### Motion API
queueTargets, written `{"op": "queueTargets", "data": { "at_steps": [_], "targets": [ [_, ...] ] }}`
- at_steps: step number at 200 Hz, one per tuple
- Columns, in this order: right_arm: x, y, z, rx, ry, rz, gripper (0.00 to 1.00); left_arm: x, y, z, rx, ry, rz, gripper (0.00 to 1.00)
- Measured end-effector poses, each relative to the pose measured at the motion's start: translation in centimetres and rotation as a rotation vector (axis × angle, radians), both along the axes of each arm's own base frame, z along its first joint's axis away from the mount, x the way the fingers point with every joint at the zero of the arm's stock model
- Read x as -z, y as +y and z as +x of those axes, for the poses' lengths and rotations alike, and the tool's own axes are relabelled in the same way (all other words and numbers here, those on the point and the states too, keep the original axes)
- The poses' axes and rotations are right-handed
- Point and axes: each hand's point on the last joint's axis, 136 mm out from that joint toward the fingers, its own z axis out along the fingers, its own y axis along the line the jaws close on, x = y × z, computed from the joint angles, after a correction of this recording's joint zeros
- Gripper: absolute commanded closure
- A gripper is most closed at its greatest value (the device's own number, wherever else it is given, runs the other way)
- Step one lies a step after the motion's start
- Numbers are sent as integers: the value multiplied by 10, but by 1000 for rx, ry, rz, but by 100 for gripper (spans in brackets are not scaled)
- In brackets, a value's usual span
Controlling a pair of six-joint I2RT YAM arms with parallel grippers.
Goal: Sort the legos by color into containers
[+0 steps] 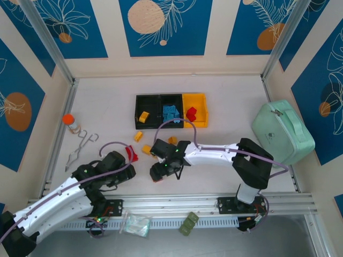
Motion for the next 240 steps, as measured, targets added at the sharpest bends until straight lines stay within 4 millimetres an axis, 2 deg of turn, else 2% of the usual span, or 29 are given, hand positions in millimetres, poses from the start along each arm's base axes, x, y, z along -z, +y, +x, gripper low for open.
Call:
{"op": "queueTargets", "data": {
  "at_steps": [35, 47, 67, 84, 108, 122, 156, 188, 240],
  "targets": [
    [10, 11, -3, -17, 21, -12, 34, 6, 3, -3, -11, 7, -3, 28],
    [16, 13, -5, -20, 32, -23, 38, 7, 4, -3, -16, 10, -3, 28],
    [25, 12, -9, -18, 53, -45, 52, 8, 4, -3, -21, 12, -5, 28],
    [22, 14, -8, -14, 48, -37, 59, 9, 3, -4, -24, 17, -9, 28],
    [19, 11, -3, 6, 38, -42, 60, 10, 2, -5, -20, 23, -12, 28],
    [10, 8, 3, 22, 20, -32, 60, 10, -2, -4, -13, 30, -22, 28],
    [-28, -3, 26, 81, -42, 35, 60, 15, -16, 2, 25, 46, -35, 28],
    [-56, -23, 54, 157, -97, 78, 60, 12, -33, 13, 72, 52, -37, 29],
    [-71, -88, 114, 366, -147, 52, 60, -8, -77, 42, 177, -3, -75, 29]
  ]
}}
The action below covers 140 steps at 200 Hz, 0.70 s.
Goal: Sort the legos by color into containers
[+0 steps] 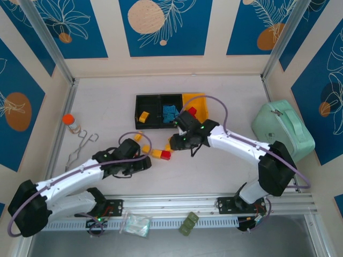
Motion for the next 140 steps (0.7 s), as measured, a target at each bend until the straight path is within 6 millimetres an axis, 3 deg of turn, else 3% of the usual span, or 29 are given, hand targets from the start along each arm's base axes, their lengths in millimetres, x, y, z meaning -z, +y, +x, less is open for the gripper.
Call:
{"op": "queueTargets", "data": {
  "at_steps": [38, 58, 94, 140],
  "targets": [
    [-6, -55, 46, 166, -33, -32, 60, -3, -23, 8, 51, -16, -16, 29],
    [-15, -74, 68, 224, -60, -43, 60, -5, -32, 10, 74, -26, -23, 29],
    [-23, -87, 107, 273, -102, -71, 60, -14, -51, 17, 106, -51, -45, 29],
    [-4, -94, 143, 294, -101, -150, 60, -21, -69, 22, 144, -78, -66, 29]
  ]
}}
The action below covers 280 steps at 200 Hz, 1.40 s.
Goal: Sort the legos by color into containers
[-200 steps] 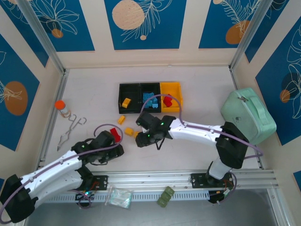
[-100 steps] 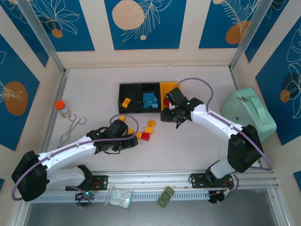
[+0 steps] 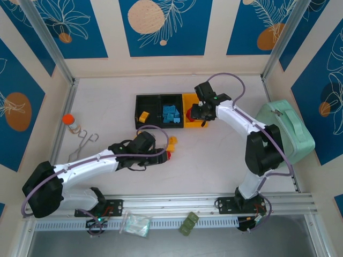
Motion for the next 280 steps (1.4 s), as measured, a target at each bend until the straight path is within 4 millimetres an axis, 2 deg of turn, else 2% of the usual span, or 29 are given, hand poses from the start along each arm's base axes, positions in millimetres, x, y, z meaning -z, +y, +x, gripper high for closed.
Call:
{"op": "queueTargets", "data": {
  "at_steps": [58, 100, 135, 161, 200, 229, 251, 280],
  "targets": [
    [20, 1, 20, 11, 25, -51, 60, 0, -3, -1, 8, -3, -7, 29],
    [28, -1, 21, 17, 38, -71, 58, -1, -4, 0, 8, -4, -8, 29],
    [32, -3, 25, 20, 44, -92, 47, 1, -5, 0, 9, -3, -7, 29],
    [32, -3, 27, 24, 45, -99, 43, 2, -4, 0, 8, -1, -5, 29],
    [25, -2, 31, 27, 26, -99, 42, 2, -4, 0, 8, -2, -4, 28],
    [15, 0, 26, 20, 3, -90, 43, -1, 0, 1, -3, -13, 5, 28],
    [-4, 1, 9, 1, -35, -72, 43, -5, 9, 2, -28, -32, 28, 28],
    [-32, 9, -26, -48, -100, -12, 43, -8, 32, 3, -84, -47, 82, 28]
  ]
}}
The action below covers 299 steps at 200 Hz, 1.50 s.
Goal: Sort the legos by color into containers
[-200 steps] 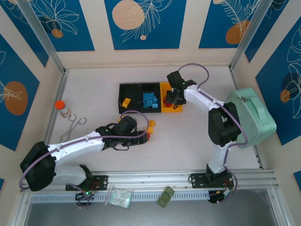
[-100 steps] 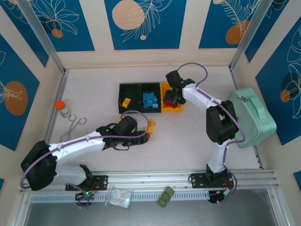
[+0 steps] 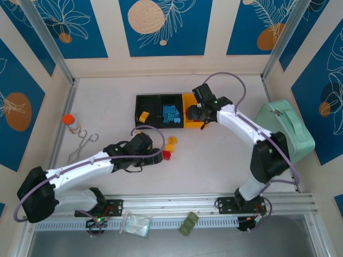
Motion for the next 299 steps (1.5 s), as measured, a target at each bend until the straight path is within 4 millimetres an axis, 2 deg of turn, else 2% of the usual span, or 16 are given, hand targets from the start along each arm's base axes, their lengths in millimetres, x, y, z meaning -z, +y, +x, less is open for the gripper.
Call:
{"op": "queueTargets", "data": {
  "at_steps": [28, 74, 102, 135, 161, 197, 230, 236, 257, 277, 299],
  "targets": [
    [-12, 9, -36, -67, -30, 74, 43, -1, 30, 9, -90, -2, 50, 29],
    [-8, 40, -105, -250, -24, 198, 42, 5, 79, 26, -231, 12, 146, 29],
    [-5, 59, -140, -349, -15, 239, 42, 16, 98, 36, -278, 28, 210, 29],
    [1, 75, -167, -418, 8, 270, 42, 35, 110, 44, -300, 72, 275, 29],
    [4, 85, -180, -450, 20, 286, 42, 50, 114, 51, -306, 91, 311, 29],
    [11, 94, -187, -456, 41, 302, 43, 68, 113, 62, -301, 116, 338, 30],
    [22, 99, -191, -454, 73, 294, 43, 77, 108, 73, -283, 116, 354, 49],
    [23, 100, -192, -455, 76, 295, 43, 78, 108, 74, -283, 116, 355, 50],
    [23, 103, -194, -460, 77, 298, 43, 80, 107, 77, -278, 111, 359, 63],
    [22, 104, -194, -460, 75, 302, 43, 81, 107, 78, -272, 109, 362, 69],
    [22, 104, -194, -460, 74, 301, 43, 80, 107, 78, -267, 105, 362, 71]
  ]
}}
